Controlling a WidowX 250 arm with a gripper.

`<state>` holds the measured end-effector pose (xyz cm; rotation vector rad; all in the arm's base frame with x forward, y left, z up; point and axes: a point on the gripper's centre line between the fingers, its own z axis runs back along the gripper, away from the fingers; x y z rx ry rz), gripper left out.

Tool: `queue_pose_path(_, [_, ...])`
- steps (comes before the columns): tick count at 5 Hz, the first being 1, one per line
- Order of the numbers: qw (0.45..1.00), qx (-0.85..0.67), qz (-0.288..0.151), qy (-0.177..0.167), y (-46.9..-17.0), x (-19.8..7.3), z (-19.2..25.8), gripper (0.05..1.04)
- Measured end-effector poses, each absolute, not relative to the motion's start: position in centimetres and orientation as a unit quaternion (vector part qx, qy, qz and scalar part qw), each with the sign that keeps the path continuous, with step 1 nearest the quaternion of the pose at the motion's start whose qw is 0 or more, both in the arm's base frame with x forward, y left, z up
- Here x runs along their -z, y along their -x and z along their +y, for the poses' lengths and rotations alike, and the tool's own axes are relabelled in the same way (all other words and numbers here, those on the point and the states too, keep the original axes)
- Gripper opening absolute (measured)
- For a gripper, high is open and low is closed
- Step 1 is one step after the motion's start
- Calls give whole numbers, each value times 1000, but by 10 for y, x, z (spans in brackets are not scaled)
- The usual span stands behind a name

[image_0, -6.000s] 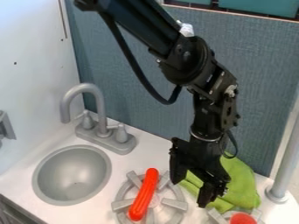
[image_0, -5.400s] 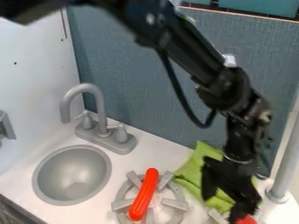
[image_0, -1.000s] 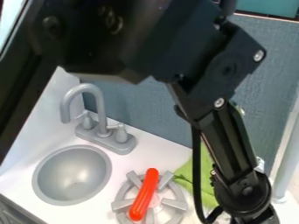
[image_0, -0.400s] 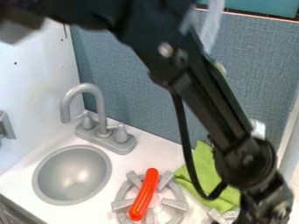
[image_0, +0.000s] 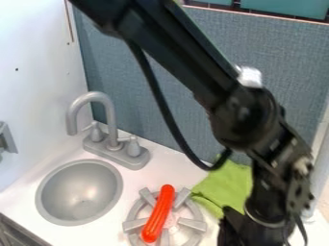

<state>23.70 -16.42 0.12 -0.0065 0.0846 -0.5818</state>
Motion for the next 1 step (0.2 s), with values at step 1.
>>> queue_pose_path(1, [964, 261, 55, -5, -236, -3, -152, 1001])
